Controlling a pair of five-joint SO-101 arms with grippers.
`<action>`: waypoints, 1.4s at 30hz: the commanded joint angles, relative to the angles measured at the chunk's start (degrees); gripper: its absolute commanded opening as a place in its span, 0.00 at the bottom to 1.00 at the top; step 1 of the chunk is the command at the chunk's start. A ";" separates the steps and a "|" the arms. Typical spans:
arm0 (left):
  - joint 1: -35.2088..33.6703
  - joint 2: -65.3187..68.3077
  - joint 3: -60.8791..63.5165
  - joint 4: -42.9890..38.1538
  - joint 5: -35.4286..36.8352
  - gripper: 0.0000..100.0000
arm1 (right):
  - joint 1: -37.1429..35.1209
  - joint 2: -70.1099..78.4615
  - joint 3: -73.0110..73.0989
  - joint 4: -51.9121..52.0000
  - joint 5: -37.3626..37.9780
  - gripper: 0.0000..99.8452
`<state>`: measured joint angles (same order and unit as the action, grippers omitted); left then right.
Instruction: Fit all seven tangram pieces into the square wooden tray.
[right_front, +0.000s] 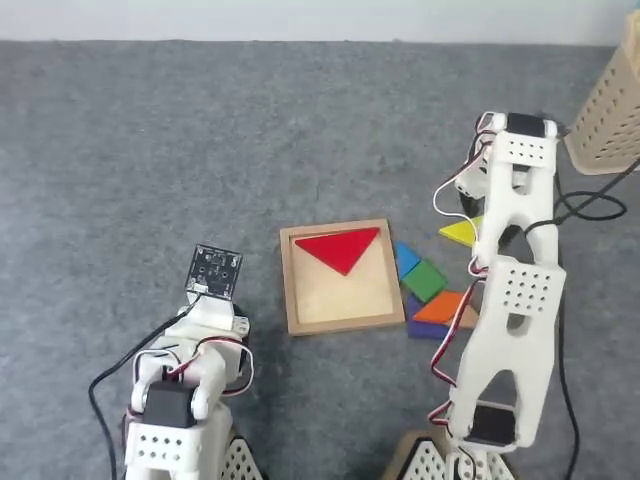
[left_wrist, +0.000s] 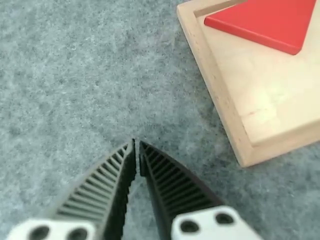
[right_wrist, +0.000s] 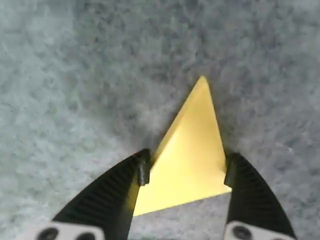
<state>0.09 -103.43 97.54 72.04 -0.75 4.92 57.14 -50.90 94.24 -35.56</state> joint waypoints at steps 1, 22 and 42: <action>-0.35 -1.14 -1.01 0.35 0.35 0.01 | 0.48 0.04 -2.55 2.33 1.93 0.25; -0.35 -1.14 -1.01 0.35 0.35 0.01 | -8.40 -0.48 -8.53 8.66 58.73 0.25; -0.35 -1.14 -1.01 0.35 0.35 0.01 | -15.34 -36.53 19.78 6.20 58.37 0.25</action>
<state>0.09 -103.43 97.54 72.04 -0.75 -8.18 34.11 -39.91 100.57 24.48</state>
